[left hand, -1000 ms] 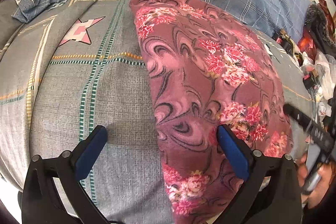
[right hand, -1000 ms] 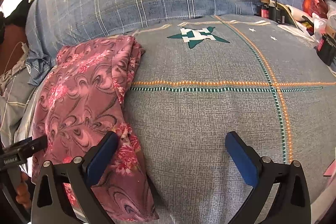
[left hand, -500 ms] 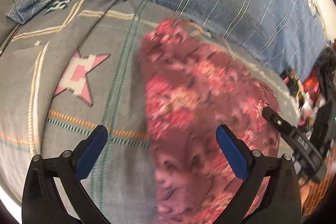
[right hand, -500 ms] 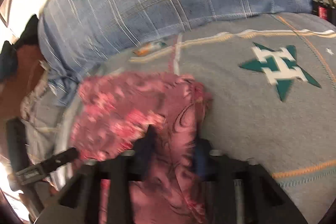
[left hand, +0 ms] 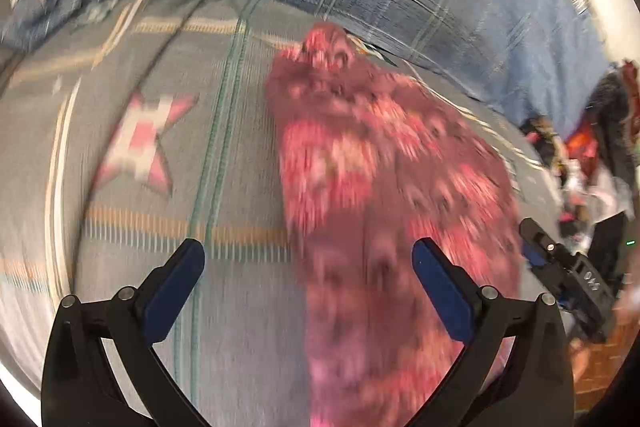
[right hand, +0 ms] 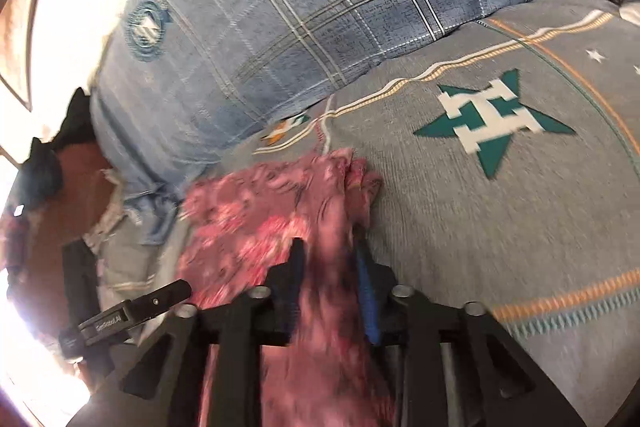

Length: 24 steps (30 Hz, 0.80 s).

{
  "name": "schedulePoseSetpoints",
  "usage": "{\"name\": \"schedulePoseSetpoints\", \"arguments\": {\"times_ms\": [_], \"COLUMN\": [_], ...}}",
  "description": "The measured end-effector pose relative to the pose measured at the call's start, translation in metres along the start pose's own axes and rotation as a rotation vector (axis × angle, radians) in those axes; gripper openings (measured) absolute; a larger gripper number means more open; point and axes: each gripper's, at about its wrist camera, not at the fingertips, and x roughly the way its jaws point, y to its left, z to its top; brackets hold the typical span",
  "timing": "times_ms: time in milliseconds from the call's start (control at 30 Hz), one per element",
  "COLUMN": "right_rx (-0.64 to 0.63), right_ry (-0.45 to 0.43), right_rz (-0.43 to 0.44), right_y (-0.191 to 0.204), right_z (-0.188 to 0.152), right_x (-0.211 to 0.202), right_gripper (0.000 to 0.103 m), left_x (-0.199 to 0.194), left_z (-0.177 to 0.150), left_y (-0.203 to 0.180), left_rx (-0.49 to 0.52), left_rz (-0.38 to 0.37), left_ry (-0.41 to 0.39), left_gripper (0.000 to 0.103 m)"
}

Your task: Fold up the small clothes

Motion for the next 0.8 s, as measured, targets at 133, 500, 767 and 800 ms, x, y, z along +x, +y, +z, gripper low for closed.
{"name": "schedulePoseSetpoints", "arguments": {"times_ms": [133, 500, 767, 800], "right_rx": [-0.029, -0.142, -0.109, -0.101], "right_ry": [0.042, 0.011, 0.051, 0.035], "right_rz": [0.025, 0.076, -0.061, -0.056], "right_y": [-0.013, 0.023, 0.008, 0.008], "right_z": [-0.033, -0.063, -0.090, -0.090], "right_x": [-0.019, -0.041, -0.016, -0.021], "right_gripper": [0.057, 0.013, 0.025, 0.032], "left_x": [0.002, -0.038, -0.003, -0.009], "left_z": [-0.039, -0.036, -0.050, -0.050], "left_y": [0.002, -0.018, 0.012, 0.011], "left_rx": [-0.045, 0.036, -0.022, -0.014], "left_rz": [-0.240, -0.222, -0.186, -0.155], "left_ry": [0.088, 0.006, 0.092, 0.092], "left_gripper": [0.103, 0.024, 0.051, 0.054]}}
